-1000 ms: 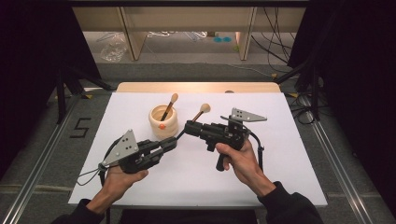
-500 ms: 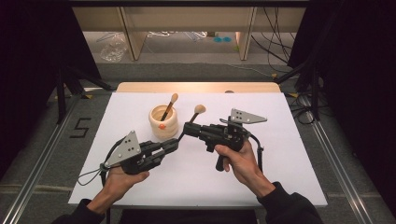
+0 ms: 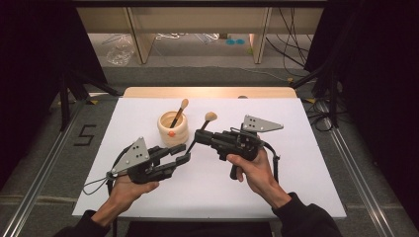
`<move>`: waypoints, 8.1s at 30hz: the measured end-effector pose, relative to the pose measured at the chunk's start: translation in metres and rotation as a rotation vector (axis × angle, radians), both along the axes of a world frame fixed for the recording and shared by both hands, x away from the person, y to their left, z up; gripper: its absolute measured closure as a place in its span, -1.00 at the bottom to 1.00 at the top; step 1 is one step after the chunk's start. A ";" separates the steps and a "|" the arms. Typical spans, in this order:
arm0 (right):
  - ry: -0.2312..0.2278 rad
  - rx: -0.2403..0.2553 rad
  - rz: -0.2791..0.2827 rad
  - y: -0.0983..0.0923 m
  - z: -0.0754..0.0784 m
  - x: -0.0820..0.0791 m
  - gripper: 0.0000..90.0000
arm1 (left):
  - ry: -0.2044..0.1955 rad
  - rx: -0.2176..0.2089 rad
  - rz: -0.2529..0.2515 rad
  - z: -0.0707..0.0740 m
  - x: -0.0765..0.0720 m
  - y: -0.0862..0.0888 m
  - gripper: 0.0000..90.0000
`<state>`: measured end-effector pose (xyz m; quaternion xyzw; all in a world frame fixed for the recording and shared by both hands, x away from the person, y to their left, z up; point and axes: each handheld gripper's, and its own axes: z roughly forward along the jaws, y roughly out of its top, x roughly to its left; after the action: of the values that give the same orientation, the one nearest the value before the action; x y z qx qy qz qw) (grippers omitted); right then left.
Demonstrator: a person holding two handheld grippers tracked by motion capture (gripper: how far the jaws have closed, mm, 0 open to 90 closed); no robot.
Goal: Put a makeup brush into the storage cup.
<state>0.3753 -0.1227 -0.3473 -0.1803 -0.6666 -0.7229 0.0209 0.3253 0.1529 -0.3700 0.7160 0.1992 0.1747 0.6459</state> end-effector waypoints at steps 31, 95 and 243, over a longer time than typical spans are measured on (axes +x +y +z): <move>-0.118 -0.154 -0.077 -0.007 0.007 0.001 0.88 | 0.058 0.058 0.077 -0.014 -0.002 0.008 -0.30; -0.144 -0.328 -0.209 0.038 0.007 0.100 0.88 | 0.113 0.124 0.234 -0.041 -0.012 0.035 -0.65; -0.066 -0.401 -0.369 -0.024 -0.034 0.047 -0.62 | 0.132 0.082 0.272 -0.042 -0.011 0.043 -0.65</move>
<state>0.4225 -0.1467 -0.3817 -0.2756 -0.7527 -0.5735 -0.1693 0.3144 0.1954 -0.4121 0.7180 0.3290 0.2213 0.5721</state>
